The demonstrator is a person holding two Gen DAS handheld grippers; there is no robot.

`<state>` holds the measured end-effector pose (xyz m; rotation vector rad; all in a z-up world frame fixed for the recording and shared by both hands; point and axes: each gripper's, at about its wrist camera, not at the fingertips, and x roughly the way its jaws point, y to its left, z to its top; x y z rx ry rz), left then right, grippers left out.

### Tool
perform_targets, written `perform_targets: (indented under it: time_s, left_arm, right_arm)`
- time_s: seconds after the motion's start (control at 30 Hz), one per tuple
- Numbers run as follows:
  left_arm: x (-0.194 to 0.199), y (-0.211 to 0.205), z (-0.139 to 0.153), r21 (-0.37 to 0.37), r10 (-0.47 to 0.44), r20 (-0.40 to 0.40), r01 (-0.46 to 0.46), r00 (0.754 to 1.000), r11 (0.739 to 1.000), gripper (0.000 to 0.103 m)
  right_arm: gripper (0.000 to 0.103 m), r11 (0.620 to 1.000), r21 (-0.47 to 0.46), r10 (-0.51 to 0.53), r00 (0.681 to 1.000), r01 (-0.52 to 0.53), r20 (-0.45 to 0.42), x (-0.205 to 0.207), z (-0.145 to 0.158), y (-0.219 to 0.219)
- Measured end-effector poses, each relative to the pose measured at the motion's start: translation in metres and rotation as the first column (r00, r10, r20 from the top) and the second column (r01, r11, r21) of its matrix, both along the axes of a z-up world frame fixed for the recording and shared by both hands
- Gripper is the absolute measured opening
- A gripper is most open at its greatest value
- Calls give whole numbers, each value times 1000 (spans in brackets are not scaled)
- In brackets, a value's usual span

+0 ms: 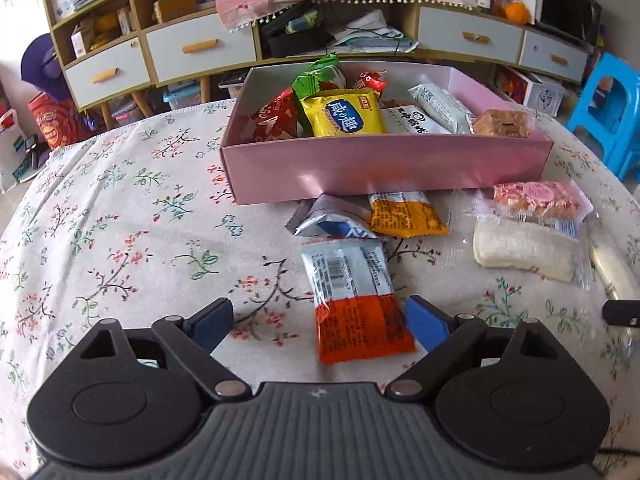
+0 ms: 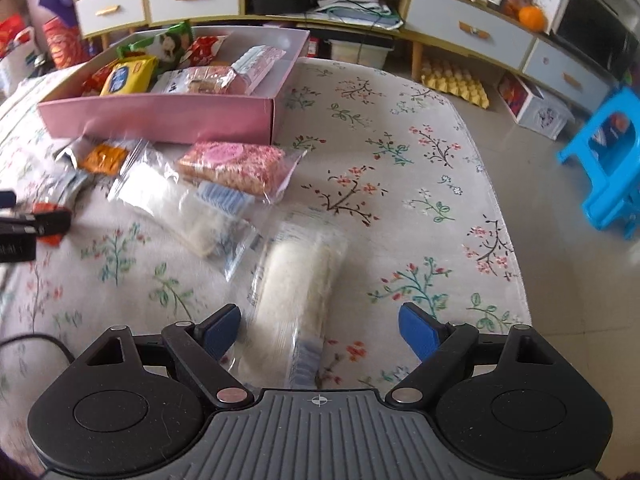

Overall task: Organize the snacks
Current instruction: 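Grasp the orange-and-white packet with left tool while right tool grasps clear rice-cake pack, then lift both held snacks and carry them over the pink box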

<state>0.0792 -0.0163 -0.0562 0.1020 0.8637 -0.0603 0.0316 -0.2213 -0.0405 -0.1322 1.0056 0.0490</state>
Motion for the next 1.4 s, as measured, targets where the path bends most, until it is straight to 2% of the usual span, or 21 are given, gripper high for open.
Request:
perform_targets:
  time_s: [0.23,0.47,0.77,0.9,1.03,1.23,1.3,1.4]
  left_arm:
    - [-12,21,-2,-10,-68,50,68,996,998,87]
    - [-13,22,-2,-45,-124,83,128,989,991,80]
    - [-6,15,-5,-47,-147,101,153,984,987,75]
    - [-6,13,-4,-47,-145,103,151,984,987,68]
    - [-6,12,-3,-47,-132,103,137,986,989,58]
    - [-6,15,0,-59,-115,100,122,988,991,45]
    - [-6,15,0,-66,-110,98,117,989,991,44]
    - [-6,16,1,-76,-108,94,115,990,990,42]
  right_arm:
    - [88,997,34,65,997,-66,42,-16,-2,-20]
    - [88,981,66,175,977,-184,119,-27,-6,-16]
    - [85,973,97,196,971,-211,140,-23,-9,-10]
    - [74,971,110,196,969,-214,149,-24,-10,-11]
    - [69,971,120,190,970,-208,150,-23,-9,-11]
    - [51,974,124,169,974,-188,149,-22,-7,-13]
    - [42,976,124,161,976,-179,148,-21,-6,-14]
    - [37,978,123,151,978,-169,145,-20,-6,-15]
